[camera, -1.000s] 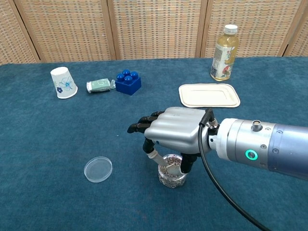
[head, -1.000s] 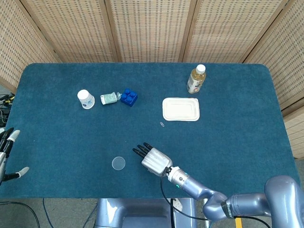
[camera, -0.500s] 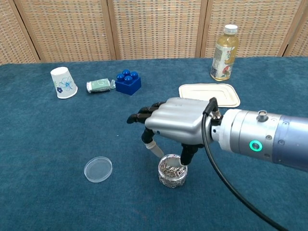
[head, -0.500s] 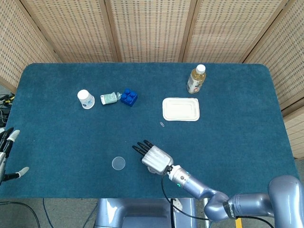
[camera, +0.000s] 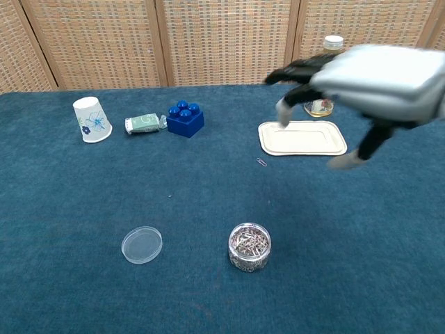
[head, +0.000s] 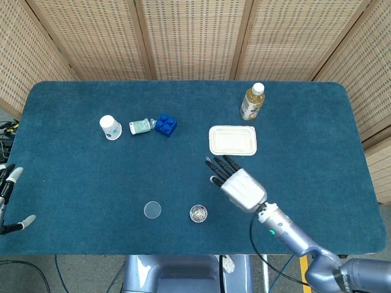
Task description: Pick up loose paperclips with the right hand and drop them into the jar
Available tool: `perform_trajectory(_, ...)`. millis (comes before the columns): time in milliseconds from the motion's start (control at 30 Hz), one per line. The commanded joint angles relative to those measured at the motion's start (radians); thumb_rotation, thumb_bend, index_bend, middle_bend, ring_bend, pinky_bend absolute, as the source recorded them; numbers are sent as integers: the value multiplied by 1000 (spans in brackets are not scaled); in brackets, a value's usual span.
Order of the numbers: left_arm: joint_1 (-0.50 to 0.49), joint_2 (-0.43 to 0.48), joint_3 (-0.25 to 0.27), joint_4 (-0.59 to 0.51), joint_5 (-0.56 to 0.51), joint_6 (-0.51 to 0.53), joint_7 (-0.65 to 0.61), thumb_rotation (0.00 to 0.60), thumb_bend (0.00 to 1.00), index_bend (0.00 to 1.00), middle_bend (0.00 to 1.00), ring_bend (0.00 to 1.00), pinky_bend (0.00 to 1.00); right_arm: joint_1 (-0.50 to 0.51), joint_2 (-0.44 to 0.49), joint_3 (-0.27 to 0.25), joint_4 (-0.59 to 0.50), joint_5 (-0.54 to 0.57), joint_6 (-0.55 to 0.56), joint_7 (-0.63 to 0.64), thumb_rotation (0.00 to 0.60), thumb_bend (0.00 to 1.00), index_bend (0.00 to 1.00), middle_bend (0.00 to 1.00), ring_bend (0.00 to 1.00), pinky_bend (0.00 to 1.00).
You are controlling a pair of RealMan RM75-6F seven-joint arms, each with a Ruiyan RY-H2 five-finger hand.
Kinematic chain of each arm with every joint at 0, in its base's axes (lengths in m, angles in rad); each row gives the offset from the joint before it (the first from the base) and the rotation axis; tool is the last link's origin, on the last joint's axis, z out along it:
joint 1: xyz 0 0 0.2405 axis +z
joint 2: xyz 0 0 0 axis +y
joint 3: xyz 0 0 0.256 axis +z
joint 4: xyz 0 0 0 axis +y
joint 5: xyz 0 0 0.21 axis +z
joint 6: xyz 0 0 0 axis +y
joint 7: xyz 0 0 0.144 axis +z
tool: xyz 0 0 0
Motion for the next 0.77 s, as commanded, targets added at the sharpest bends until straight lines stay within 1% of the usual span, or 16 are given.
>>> perform_trajectory(33,5,-5,5,-2,11,8,11,600,0,0,0,0,0,-116,81,-46,29,-24,115,76,600,17,127,0,0,1)
perform_trajectory(167,17,-13,15,-7,36,31,35,600,0,0,0,0,0,-213,122,-58,78,-12,205,217,600,0,27,0,0,0)
perform_trajectory(267,28,-21,23,-11,56,50,56,600,0,0,0,0,0,-269,140,-63,119,-8,253,300,600,0,0,0,0,0)
perform_trajectory(367,34,-28,26,-12,66,60,73,600,0,0,0,0,0,-313,144,-68,148,-20,292,359,600,0,0,0,0,0)
perform_trajectory(567,41,-37,28,-12,77,72,93,600,0,0,0,0,0,-399,115,-73,232,-53,379,402,600,0,0,0,0,0)
perform_trajectory(700,43,-38,29,-11,81,74,93,600,0,0,0,0,0,-421,108,-68,251,-67,389,418,600,0,0,0,0,0)
perform_trajectory(767,45,-36,29,-11,86,78,90,600,0,0,0,0,0,-431,113,-63,241,-63,381,420,600,0,0,0,0,0)
